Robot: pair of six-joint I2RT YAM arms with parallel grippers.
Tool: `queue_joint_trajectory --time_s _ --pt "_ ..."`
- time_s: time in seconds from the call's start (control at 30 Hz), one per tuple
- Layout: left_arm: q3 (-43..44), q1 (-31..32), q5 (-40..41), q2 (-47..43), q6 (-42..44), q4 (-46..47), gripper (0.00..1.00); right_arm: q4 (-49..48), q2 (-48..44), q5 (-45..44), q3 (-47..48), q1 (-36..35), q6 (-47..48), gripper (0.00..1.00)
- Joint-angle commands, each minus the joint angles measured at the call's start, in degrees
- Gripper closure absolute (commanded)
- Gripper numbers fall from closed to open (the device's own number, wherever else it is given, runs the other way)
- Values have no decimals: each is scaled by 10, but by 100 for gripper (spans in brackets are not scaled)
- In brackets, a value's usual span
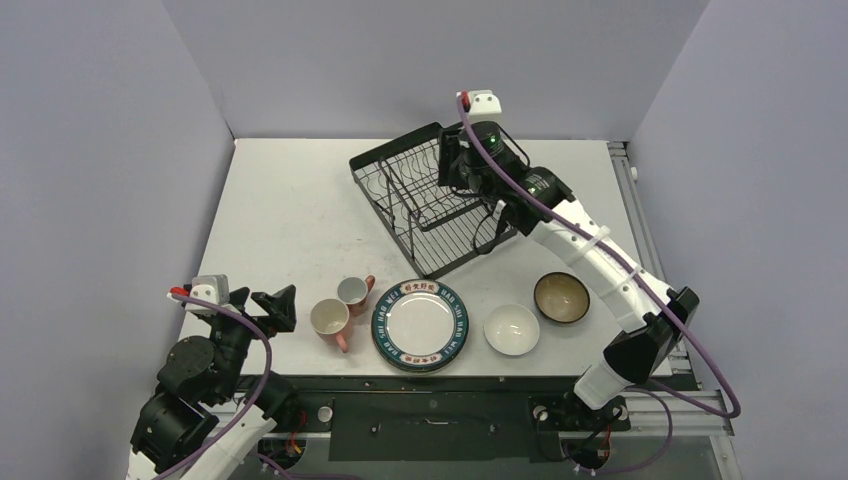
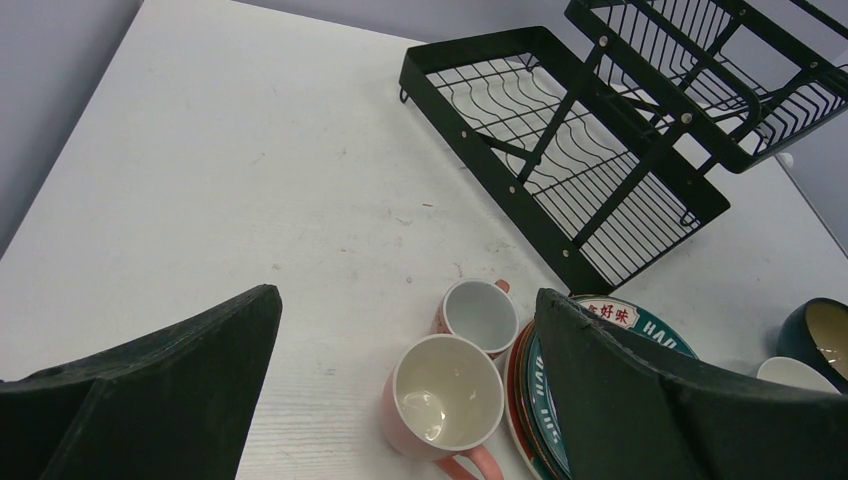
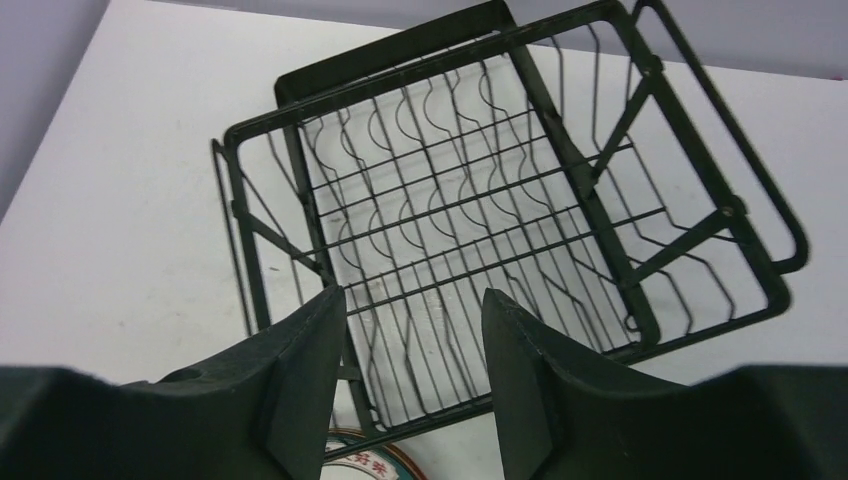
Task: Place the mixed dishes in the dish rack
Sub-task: Move the dish rack to the center of the board.
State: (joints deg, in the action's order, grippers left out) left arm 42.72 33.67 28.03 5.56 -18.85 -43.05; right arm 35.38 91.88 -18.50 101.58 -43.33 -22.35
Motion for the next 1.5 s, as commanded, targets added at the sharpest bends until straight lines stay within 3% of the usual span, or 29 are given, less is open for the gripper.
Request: queue_joint_trajectory --time_s 0.0,0.23,0.47,0.97,1.17,1.23,1.37,1.47 --pt "2 -4 -4 12 6 26 4 37 -26 37 17 58 65 52" --pt "2 -4 -5 17 6 28 4 81 -7 44 58 114 170 52" --pt "1 -4 -5 22 6 28 4 65 33 51 78 175 239 51" --pt "0 -7 -6 29 8 29 4 74 157 178 176 259 235 53" --pt "2 -13 -5 33 8 28 4 70 184 211 188 270 224 65" --pt "1 -14 -5 33 8 29 4 71 186 216 188 273 223 73" --pt "1 -17 -5 34 8 29 4 67 185 216 179 275 207 98" --pt "0 -18 -7 35 8 30 4 50 172 207 152 280 191 100"
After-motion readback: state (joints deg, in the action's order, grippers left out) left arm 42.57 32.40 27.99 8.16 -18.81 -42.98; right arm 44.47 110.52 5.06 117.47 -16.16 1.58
